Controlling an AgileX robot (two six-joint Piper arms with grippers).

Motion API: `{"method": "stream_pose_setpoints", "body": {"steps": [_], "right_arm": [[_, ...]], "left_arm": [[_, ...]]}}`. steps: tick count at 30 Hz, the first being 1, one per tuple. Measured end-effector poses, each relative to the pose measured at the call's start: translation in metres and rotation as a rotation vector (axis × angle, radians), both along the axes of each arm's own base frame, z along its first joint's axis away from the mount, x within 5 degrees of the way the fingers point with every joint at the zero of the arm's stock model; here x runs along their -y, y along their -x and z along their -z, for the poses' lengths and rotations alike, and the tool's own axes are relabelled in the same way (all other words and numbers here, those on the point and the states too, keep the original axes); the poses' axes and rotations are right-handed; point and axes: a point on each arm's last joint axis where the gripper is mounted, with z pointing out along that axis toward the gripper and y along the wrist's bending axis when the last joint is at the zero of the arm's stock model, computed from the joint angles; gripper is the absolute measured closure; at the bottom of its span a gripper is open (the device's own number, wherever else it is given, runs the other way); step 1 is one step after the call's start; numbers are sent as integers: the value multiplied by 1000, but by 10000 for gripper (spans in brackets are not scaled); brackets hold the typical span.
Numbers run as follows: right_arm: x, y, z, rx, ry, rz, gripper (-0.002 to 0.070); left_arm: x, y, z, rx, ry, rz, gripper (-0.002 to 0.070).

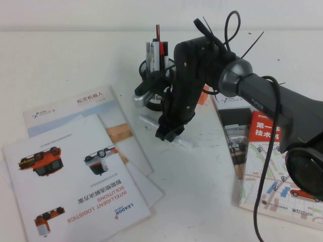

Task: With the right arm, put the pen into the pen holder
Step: Pick up the pen on the table, then place the pen onto the pen holder

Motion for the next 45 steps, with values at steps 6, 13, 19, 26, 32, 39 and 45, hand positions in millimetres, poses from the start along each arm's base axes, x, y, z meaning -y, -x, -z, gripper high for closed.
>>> {"method": "stream_pose_setpoints", "body": {"steps": [6, 13, 19, 26, 32, 39, 45], "right_arm": [[0, -1, 5, -2, 15, -1, 475], [1, -2, 6, 5, 27, -3, 528], [3, -1, -5, 24, 20, 34, 560], [3, 14, -70, 47, -165, 70, 560], [7, 27, -96, 5, -293, 56, 560], [16, 47, -95, -5, -343, 69, 560], [38, 69, -108, 226, -443, 127, 560]], "left_arm": [[0, 0, 0, 0, 0, 0, 678], [0, 0, 0, 0, 0, 0, 678], [0, 0, 0, 0, 0, 0, 677], [0, 0, 0, 0, 0, 0, 678], [0, 0, 0, 0, 0, 0, 678], [0, 0, 0, 0, 0, 0, 678], [0, 0, 0, 0, 0, 0, 677]]}}
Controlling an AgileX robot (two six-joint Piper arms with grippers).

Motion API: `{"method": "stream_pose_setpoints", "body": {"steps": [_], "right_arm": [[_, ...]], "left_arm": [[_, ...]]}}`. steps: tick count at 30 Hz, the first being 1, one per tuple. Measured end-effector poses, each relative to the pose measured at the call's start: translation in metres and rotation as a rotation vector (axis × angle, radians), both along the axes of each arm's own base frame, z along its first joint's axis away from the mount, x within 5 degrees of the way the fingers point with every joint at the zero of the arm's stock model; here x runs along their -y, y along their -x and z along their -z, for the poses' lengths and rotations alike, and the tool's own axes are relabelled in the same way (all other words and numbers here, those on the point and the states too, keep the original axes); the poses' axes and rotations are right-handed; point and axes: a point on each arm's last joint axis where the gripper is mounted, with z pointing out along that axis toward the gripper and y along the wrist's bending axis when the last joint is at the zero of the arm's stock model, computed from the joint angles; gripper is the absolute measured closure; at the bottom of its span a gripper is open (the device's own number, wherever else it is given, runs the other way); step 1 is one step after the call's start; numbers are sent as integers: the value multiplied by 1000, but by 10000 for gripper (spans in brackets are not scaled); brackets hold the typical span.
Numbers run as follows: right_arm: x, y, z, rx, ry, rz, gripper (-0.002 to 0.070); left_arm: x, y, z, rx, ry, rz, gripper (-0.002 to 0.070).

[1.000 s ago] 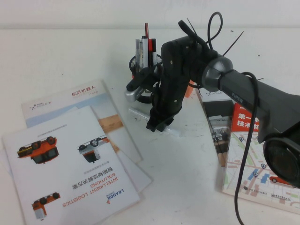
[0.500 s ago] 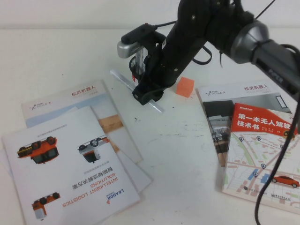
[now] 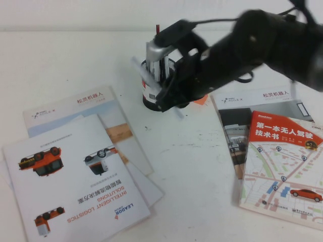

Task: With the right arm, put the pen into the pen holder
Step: Place the pen onto the pen holder

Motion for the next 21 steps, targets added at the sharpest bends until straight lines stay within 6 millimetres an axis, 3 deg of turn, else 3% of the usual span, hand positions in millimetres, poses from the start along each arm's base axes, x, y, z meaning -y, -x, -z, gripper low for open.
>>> {"method": "stream_pose_setpoints", "body": {"steps": [3, 7, 10, 14, 21], "right_arm": [[19, 17, -13, 198, -112, 102, 560], [48, 27, -4, 398, -292, 387, 560], [62, 20, 8, 500, -355, 565, 560], [55, 4, 22, 562, -412, 579, 560], [21, -35, 33, 593, -624, 467, 560]], "left_arm": [[0, 0, 0, 0, 0, 0, 678], [0, 0, 0, 0, 0, 0, 678], [0, 0, 0, 0, 0, 0, 678], [0, 0, 0, 0, 0, 0, 678], [0, 0, 0, 0, 0, 0, 678]]}}
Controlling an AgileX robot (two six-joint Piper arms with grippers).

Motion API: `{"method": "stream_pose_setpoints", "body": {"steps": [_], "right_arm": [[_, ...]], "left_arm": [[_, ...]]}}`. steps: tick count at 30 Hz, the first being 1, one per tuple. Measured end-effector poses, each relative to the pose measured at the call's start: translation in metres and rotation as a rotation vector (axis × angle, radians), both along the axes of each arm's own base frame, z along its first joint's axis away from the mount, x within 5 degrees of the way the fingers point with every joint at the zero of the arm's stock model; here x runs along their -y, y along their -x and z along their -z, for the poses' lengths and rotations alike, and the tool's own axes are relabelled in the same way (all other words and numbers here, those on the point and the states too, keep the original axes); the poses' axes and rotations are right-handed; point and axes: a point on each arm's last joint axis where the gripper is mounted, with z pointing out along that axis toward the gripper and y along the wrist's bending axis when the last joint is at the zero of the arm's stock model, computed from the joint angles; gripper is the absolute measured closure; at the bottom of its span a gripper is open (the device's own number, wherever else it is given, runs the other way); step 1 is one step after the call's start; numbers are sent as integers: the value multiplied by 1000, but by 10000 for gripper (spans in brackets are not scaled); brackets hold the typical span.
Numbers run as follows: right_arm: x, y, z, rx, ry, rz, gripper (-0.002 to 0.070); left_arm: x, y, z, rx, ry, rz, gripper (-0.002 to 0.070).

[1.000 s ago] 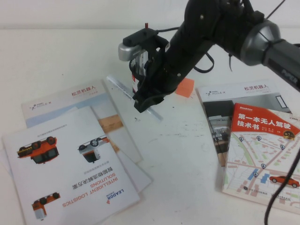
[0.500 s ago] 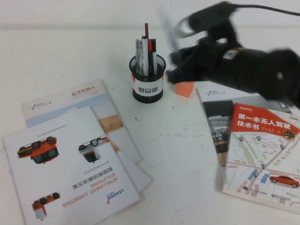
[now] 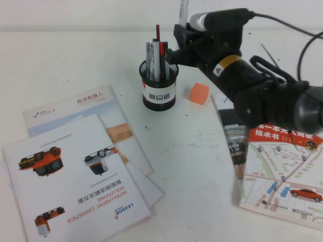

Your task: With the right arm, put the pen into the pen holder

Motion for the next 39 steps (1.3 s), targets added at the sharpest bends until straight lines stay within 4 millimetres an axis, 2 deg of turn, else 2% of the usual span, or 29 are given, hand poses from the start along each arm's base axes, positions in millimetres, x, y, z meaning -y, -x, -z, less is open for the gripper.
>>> {"method": "stream_pose_setpoints", "body": {"steps": [4, 7, 16, 18, 23, 25, 26, 28, 30, 31, 32, 35, 36, 39], "right_arm": [[-12, -22, 18, -67, -100, -31, 560], [-19, -33, 33, -80, -81, -58, 560], [-28, -44, 58, -100, -46, -79, 552], [-28, -45, 60, -105, -44, -78, 510], [-28, -44, 62, -139, -21, -73, 253], [-26, -43, 62, -186, 7, -63, 204], [-25, -42, 59, -210, 23, -58, 204], [-22, -38, 45, -240, 43, -48, 255], [-17, -32, 25, -255, 55, -40, 407], [-14, -27, 12, -246, 51, -38, 503], [-11, -21, -3, -229, 42, -37, 566], [4, 5, -47, -158, 12, -42, 656], [8, 12, -52, -142, 21, -47, 668], [25, 55, -84, -33, 28, -84, 687]], "left_arm": [[0, 0, 0, 0, 0, 0, 678], [0, 0, 0, 0, 0, 0, 678], [0, 0, 0, 0, 0, 0, 678], [0, 0, 0, 0, 0, 0, 678], [0, 0, 0, 0, 0, 0, 678], [0, 0, 0, 0, 0, 0, 678], [0, 0, 0, 0, 0, 0, 678], [0, 0, 0, 0, 0, 0, 677], [0, 0, 0, 0, 0, 0, 678], [0, 0, 0, 0, 0, 0, 677], [0, 0, 0, 0, 0, 0, 677], [0, 0, 0, 0, 0, 0, 678], [0, 0, 0, 0, 0, 0, 678], [0, 0, 0, 0, 0, 0, 678]]}}
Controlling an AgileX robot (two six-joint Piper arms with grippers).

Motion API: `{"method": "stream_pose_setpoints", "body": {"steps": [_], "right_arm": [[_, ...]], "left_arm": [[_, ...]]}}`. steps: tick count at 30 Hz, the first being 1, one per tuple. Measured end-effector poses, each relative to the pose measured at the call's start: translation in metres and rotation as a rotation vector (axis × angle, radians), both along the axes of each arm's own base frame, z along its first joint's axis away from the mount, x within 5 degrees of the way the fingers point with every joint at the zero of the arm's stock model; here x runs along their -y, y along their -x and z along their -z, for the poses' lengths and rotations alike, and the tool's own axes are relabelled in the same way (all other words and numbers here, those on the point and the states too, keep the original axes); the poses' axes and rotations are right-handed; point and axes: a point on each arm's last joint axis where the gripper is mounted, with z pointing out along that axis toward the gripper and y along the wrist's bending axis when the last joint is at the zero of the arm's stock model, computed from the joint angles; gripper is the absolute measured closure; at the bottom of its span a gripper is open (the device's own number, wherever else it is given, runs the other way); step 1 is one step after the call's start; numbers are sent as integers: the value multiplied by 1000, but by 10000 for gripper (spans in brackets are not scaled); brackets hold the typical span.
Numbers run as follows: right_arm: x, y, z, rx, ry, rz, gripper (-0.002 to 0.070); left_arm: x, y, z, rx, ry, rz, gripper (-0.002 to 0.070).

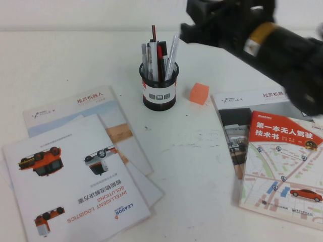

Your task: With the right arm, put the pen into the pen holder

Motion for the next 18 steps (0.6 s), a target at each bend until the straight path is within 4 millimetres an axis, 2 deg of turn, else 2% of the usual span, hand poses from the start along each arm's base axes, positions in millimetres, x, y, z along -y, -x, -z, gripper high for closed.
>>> {"method": "stream_pose_setpoints", "body": {"steps": [4, 9, 14, 18], "right_arm": [[23, 62, -15, 98, -16, -58, 693], [51, 110, -18, 131, -31, -63, 695], [70, 137, -14, 111, -14, -47, 695], [74, 142, -5, 80, 3, -42, 695]], "left_arm": [[0, 0, 0, 0, 0, 0, 678], [0, 0, 0, 0, 0, 0, 678], [0, 0, 0, 0, 0, 0, 677], [0, 0, 0, 0, 0, 0, 677]]}}
